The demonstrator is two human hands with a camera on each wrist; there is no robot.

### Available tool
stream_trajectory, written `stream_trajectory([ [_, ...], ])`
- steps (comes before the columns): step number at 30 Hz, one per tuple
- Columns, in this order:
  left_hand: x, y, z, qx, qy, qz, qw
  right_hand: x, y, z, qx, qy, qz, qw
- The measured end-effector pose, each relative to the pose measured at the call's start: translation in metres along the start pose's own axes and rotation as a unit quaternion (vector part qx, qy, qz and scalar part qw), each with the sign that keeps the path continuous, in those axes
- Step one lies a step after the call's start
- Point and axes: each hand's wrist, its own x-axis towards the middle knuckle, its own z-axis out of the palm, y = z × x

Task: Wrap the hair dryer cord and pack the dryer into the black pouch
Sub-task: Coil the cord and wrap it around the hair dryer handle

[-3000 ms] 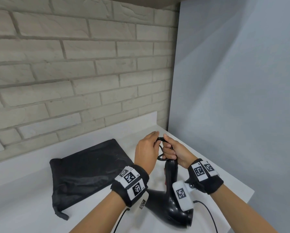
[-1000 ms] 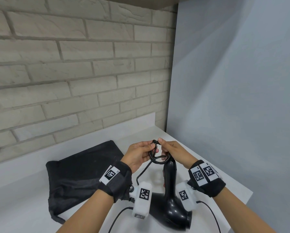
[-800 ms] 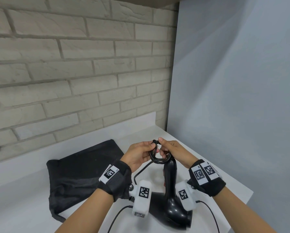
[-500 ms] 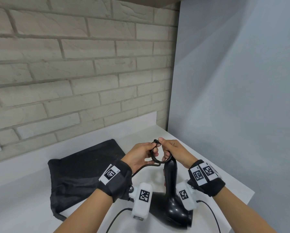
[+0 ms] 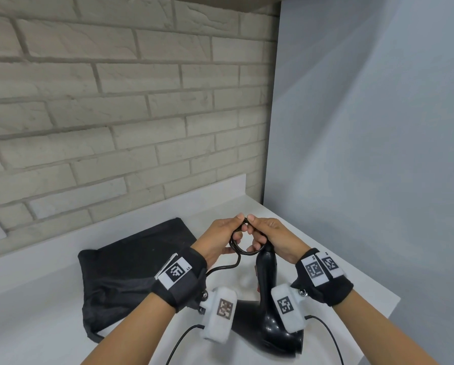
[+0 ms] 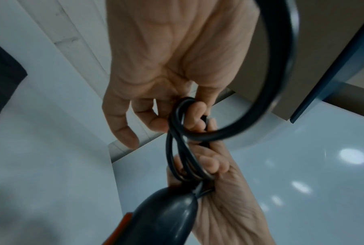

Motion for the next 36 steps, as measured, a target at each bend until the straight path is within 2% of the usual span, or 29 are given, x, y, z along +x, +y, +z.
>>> stream_trajectory([
  [6,0.003,-0.005,0.003,-0.023,-0.009,-0.013,1.0,-0.003,-0.01,0.001,0.025,-0.012,0.052,0.998],
  [12,0.004,-0.006,0.005,-0.04,-0.018,-0.015,0.999,-0.004,-0.023,0.007,-0.073,-0.01,0.068,0.995],
  [20,0.001,-0.006,0.006,-0.028,-0.014,-0.007,0.999,-0.001,-0.014,0.008,-0.091,-0.01,0.024,0.995],
  [25,-0.006,-0.016,-0.003,-0.052,-0.042,0.007,0.998,-0.002,-0.013,0.008,-0.111,-0.015,0.014,0.994],
  [30,-0.01,-0.016,-0.005,0.019,-0.026,0.065,0.997,0.001,-0.012,0.009,-0.117,0.008,0.005,0.993],
  [36,-0.008,-0.009,-0.007,0.143,-0.021,0.089,0.986,0.0,-0.01,0.008,-0.125,0.025,-0.02,0.992],
])
